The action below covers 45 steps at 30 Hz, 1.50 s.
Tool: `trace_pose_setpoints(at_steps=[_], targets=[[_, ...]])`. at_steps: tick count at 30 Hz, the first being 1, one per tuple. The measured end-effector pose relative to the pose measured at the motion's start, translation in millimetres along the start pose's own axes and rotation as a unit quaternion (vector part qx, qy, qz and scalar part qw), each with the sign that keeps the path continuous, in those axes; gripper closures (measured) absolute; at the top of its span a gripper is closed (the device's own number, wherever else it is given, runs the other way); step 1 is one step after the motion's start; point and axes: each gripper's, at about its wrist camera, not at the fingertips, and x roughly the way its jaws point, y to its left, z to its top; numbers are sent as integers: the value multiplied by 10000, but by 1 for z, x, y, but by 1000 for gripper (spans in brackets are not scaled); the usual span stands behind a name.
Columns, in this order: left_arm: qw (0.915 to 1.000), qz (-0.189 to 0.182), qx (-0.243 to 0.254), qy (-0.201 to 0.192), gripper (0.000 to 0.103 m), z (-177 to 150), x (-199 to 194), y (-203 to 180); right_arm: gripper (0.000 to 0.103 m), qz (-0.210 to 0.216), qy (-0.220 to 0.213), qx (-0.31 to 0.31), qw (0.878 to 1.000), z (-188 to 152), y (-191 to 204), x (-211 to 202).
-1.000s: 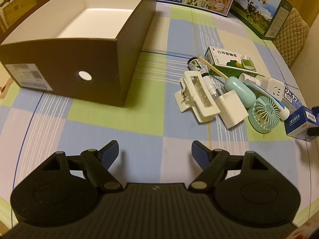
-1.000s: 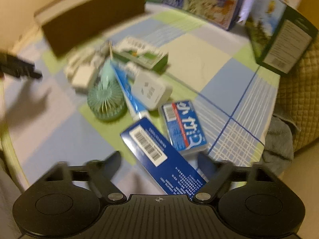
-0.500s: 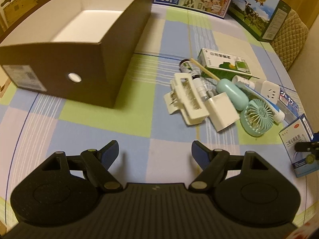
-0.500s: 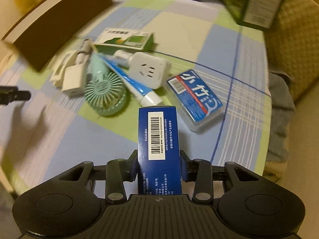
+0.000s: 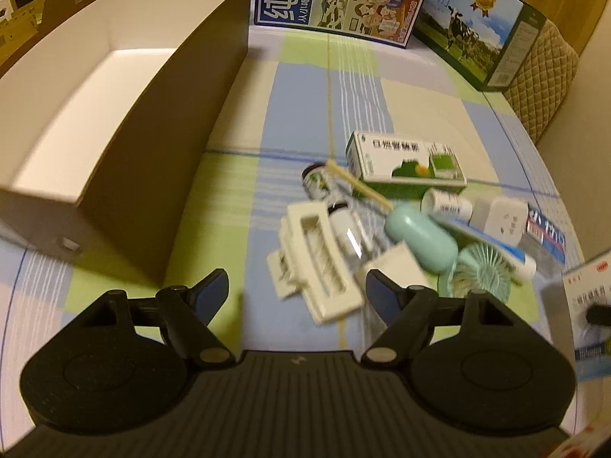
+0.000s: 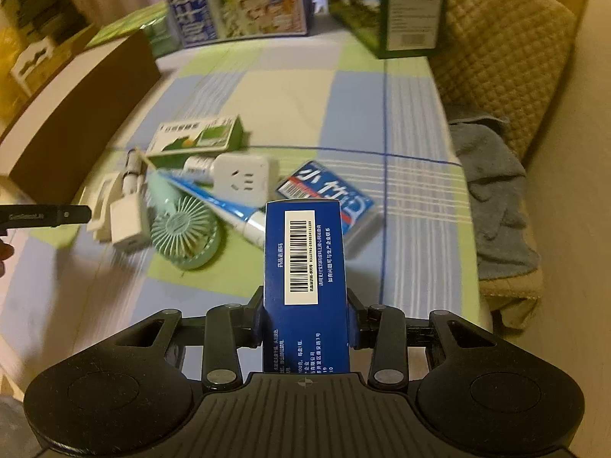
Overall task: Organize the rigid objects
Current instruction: 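Grasp the white clip holder with the left tool while the right tool lifts the medicine box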
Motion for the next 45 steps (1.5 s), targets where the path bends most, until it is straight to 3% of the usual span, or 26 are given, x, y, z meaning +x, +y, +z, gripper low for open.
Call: trace_pose_setpoints(at_steps=[15,18,22,26,35,45], targets=[[9976,272,56,629,51,21,49,-3,67,-48,-72,406,9991,4,-22,-4],[9976,346,201,559,62,22,50,-7,67,-23,-72,423,9991,3,-23,-4],[9975,385,308,502,66,22,48,-9,67,30,-59,411,9991,3,-25,-3],[9972,493,455,341,67,17,36,-12,67,92,-69,383,9992,4,-27,-4],[9991,340,242,120,67,-6,-21,-9,67,475,-103,132,9987,11,-16,-11],[9987,210,-91,-460,67,-11,-102,16,67,1353,-268,-420,9896,40,67,-21]])
